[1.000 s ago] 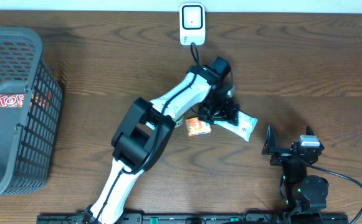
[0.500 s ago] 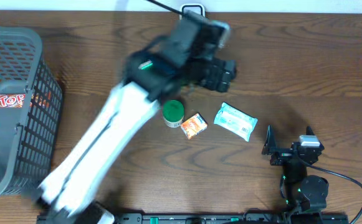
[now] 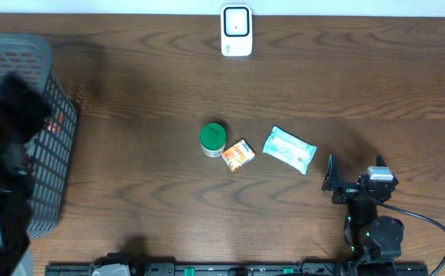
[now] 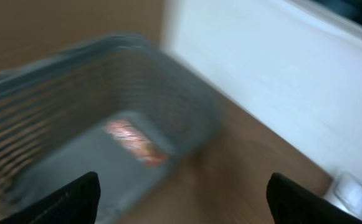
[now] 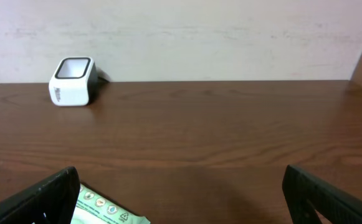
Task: Scan the item barcode
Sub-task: 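Return left gripper into the basket toward the red TOP bar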
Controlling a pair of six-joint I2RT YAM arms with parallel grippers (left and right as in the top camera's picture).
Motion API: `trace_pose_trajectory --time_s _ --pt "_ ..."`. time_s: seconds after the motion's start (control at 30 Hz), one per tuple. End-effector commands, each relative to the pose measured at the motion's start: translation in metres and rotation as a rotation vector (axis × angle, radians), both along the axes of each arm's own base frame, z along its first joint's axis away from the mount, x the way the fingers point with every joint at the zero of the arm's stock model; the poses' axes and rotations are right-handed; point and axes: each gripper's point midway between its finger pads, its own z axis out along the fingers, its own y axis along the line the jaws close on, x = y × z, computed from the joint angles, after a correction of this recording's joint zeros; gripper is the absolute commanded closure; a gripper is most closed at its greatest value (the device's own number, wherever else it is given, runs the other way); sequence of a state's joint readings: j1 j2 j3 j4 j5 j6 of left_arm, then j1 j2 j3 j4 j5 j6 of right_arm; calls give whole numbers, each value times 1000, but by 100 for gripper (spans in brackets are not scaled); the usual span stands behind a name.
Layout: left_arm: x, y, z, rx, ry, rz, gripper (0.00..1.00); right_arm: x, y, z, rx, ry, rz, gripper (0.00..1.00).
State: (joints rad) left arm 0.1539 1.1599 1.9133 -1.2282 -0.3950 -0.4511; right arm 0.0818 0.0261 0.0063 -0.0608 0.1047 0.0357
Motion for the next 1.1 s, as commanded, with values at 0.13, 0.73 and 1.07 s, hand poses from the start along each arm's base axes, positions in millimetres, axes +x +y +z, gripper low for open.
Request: trace_pose_trajectory --time_s 0.13,0.73,1.07 --pt "2 69 -65 -297 88 287 14 0 1 -1 -15 3 5 1" --pt "92 151 -259 -535 550 330 14 0 1 -1 -15 3 5 1" --pt "128 177 -319 -572 520 390 14 0 1 -1 -15 3 5 1"
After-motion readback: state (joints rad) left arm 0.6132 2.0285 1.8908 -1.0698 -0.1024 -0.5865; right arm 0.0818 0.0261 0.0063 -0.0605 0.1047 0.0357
